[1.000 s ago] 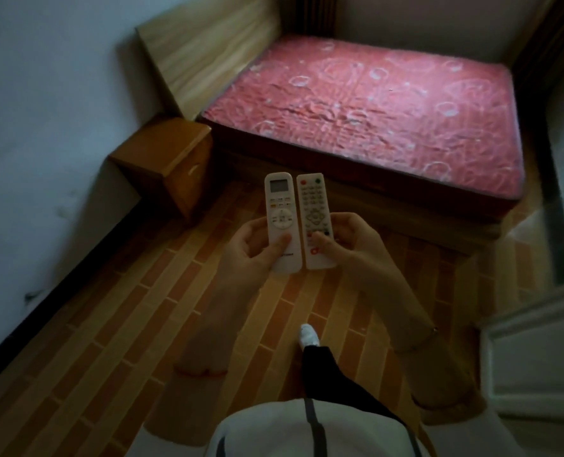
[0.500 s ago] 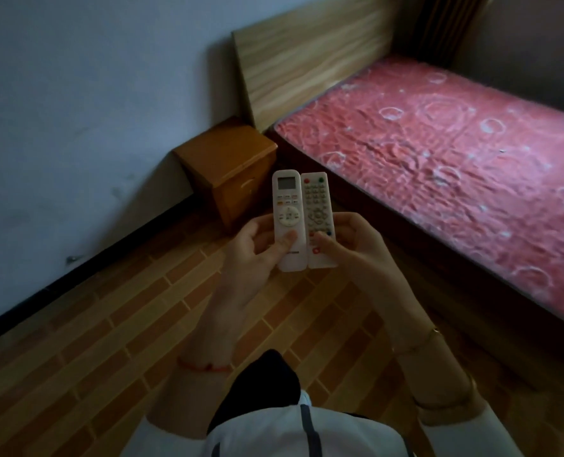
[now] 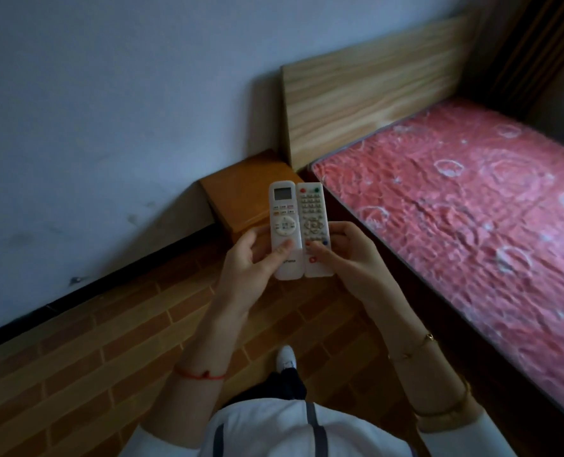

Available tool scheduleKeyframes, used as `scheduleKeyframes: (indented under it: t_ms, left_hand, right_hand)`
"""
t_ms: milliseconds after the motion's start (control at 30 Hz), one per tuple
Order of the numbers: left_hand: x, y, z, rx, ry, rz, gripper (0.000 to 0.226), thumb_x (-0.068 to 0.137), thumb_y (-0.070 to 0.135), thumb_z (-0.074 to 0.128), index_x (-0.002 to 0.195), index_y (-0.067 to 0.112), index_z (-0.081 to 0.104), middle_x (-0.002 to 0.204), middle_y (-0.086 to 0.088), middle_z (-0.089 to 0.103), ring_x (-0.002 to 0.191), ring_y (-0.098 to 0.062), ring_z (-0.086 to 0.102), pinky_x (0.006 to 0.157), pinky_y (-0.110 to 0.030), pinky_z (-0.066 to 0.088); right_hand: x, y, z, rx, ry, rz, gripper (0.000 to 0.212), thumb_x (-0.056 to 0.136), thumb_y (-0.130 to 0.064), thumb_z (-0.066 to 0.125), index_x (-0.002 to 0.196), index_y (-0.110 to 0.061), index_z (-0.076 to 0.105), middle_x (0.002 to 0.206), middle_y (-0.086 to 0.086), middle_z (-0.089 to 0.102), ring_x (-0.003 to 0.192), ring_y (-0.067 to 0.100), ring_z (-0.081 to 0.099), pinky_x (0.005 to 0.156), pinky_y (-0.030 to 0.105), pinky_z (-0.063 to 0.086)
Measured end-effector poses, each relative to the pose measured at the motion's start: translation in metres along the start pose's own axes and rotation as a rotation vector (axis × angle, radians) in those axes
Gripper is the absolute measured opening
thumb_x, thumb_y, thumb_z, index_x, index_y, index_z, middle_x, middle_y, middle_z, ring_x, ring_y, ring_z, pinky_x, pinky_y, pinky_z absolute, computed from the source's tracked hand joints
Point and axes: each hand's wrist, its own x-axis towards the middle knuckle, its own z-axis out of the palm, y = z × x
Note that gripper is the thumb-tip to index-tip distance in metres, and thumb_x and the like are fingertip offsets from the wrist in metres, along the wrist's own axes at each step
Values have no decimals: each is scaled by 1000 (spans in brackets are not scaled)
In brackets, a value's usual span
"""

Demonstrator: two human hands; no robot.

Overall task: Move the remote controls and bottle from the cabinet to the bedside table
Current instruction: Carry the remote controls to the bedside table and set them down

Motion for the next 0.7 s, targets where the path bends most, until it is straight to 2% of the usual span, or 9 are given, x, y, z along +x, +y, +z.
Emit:
scheduleKeyframes:
  t_ms: [267,400,567,633,700]
  left_hand:
    - [150,38,-12,9,96,8,46,82,30,71,126,23,57,107,8,71,89,-1,70,66,-15,55]
    - [212,45,-19,-4,141,-17,45,83,29,70,126,23,56,104,12,69,85,7,68,64,-12,54]
    - [289,39,-34,-12,225,-93,53,81,33,71,131,25,54,116,3,70,104,-11,67,89,-34,56]
    - [321,37,-38,-31,254,-123,53,83,30,71,132,24,53,118,2,69,106,-12,66,90,-35,56]
    - [355,37,-43,-75,281,-154,51,84,24,70,132,23,53,117,2,69,106,-13,66,89,-33,55]
  right_hand:
    - [168,-29,10,-23,-102,-20,36,85,-16,68,116,-7,53,105,5,70,90,15,71,73,30,59]
    - [239,-29,16,-44,-159,3,39,84,-17,67,118,-6,51,108,8,70,91,18,71,76,34,59]
    - [327,-22,32,-73,-247,59,39,85,-16,66,119,-6,50,109,9,69,92,20,70,77,36,59]
    - [366,-15,37,-92,-291,81,39,85,-16,66,119,-7,49,110,10,68,93,21,69,79,39,59]
    - [408,-9,45,-131,-335,97,38,86,-17,65,119,-9,49,113,9,67,94,19,68,78,35,59]
